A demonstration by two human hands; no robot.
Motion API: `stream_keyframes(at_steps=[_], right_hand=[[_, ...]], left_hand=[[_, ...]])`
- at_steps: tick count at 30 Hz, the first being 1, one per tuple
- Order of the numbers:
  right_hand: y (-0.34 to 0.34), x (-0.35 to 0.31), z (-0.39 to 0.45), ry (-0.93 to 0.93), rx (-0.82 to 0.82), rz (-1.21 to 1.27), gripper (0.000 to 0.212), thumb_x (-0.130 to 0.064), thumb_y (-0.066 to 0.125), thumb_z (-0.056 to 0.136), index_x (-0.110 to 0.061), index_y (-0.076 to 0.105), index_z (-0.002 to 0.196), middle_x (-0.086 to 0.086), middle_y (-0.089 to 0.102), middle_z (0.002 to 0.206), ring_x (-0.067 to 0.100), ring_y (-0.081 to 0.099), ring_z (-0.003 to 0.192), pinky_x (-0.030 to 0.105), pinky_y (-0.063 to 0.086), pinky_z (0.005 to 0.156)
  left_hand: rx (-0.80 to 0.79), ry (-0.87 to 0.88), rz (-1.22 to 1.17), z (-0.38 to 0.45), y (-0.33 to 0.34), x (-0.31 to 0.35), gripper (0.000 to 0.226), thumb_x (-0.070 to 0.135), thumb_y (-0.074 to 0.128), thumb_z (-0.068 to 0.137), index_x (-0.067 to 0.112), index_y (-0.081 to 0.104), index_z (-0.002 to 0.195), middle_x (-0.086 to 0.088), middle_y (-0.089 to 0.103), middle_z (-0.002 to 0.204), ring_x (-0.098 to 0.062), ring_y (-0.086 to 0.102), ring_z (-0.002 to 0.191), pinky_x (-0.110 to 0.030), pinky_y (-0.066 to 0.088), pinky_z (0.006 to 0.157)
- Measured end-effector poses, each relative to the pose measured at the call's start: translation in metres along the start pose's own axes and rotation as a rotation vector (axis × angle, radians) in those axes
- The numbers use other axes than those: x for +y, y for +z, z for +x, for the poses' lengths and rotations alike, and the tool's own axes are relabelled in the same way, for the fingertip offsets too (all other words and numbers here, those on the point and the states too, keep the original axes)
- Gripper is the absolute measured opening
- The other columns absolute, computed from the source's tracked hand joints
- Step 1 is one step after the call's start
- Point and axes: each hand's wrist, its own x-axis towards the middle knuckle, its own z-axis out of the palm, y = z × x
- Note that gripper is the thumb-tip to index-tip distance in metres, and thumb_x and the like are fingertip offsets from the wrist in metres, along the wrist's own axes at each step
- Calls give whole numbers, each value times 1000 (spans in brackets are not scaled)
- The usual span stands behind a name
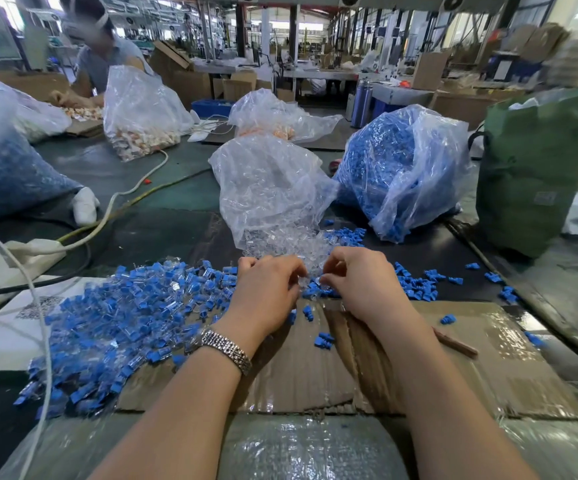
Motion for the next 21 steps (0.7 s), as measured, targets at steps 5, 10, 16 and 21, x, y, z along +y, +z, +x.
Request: stream_keyframes(at_steps=[5, 10, 16, 21], right_hand=[[-2, 1, 1, -52, 23, 195, 7, -17, 76, 89, -21, 76, 95, -7, 71, 85, 8, 66, 83, 27, 53, 83], [-4, -2, -2, -134, 60, 291, 12, -14, 75, 89, -25, 72, 93, -14, 71, 83, -1, 66, 81, 17, 52, 77], [-3, -8, -6, -254, 33, 217, 16, -8, 71, 90, -22, 77, 95, -9, 72, 87, 1, 64, 82, 20, 51, 78], [-5, -10, -10, -299, 11, 97, 17, -9, 69, 89, -20, 77, 99, -1, 69, 93, 16, 64, 87, 38, 54, 84]], left_hand=[[-7, -35, -78, 0, -9, 2, 23, 27, 68, 96, 35, 71, 117, 12, 72, 110, -11, 61, 107, -31, 24, 97], [-46, -94, -242, -4, -21, 7, 24, 19, 70, 94, 23, 72, 118, 6, 71, 99, -9, 63, 92, -34, 52, 97], [-87, -121, -301, -4, -28, 12, 17, 17, 71, 91, 19, 73, 108, 4, 69, 88, -11, 65, 82, -25, 53, 77], [-124, -138, -322, -5, -29, 12, 17, 18, 71, 92, 17, 73, 108, 4, 68, 89, -13, 65, 81, -33, 56, 80]])
